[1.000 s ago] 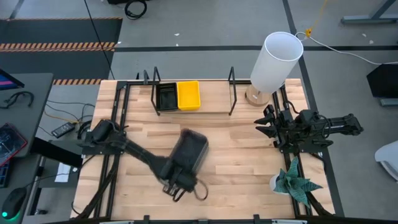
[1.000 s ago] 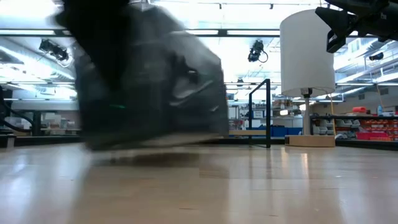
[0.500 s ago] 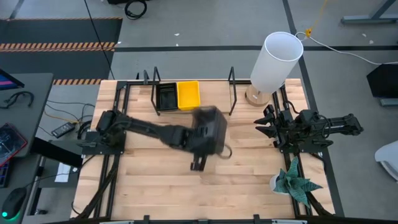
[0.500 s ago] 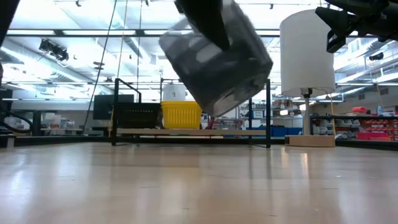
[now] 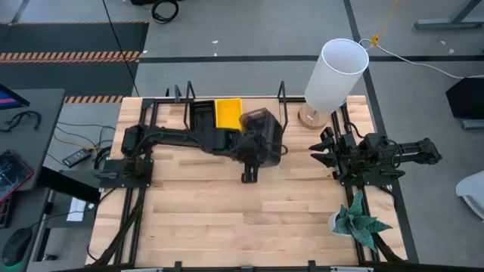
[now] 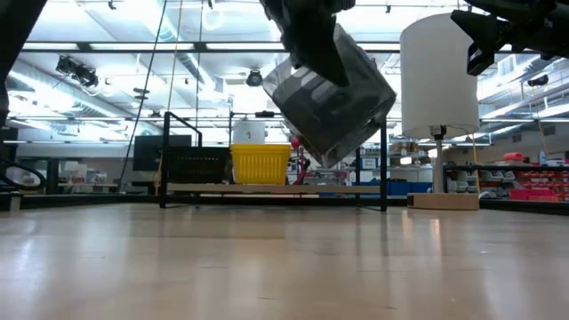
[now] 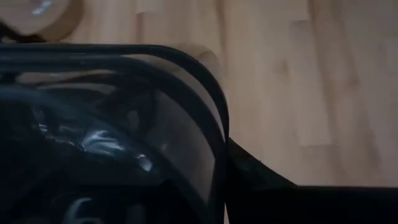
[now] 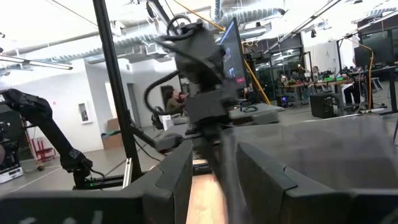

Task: Stack baskets on shelf by color
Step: Put the stack of black bins on the shelf

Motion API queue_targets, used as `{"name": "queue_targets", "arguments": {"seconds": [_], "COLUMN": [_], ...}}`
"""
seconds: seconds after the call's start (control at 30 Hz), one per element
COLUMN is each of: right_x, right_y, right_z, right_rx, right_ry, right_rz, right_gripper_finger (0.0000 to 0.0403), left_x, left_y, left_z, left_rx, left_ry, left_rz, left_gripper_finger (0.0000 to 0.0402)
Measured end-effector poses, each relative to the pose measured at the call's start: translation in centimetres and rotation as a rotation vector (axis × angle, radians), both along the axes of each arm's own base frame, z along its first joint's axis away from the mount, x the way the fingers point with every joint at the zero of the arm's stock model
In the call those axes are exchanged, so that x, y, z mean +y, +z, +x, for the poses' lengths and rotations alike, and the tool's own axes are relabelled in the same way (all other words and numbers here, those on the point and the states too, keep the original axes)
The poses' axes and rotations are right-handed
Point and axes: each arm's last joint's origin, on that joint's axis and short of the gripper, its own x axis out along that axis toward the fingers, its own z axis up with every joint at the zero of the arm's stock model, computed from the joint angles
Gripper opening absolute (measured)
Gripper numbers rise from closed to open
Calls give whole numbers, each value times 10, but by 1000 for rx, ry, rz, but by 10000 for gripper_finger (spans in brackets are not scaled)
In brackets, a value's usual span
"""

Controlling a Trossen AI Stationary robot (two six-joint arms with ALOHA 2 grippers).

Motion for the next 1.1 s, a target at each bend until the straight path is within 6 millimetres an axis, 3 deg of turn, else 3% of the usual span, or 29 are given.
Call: {"name": "queue_targets", "arguments": {"seconds": [0.53,0.77,1.1], "right_x": [0,0,0], "right_y": [0,0,0], "right_z": [0,0,0], "right_rx": [0,-1,0], "right_ry": [0,1,-1], "right_rz": [0,0,0], "right_gripper_finger": [130,130,130], "left_x": [60,87,98], "left_y": [-5,-23,-46], "left_z": [6,12,23], "left_rx": [-34,-7,14], "left_ry": [87,136,178], "left_rz": [51,71,117], "left_gripper_finger": [17,17,18]}}
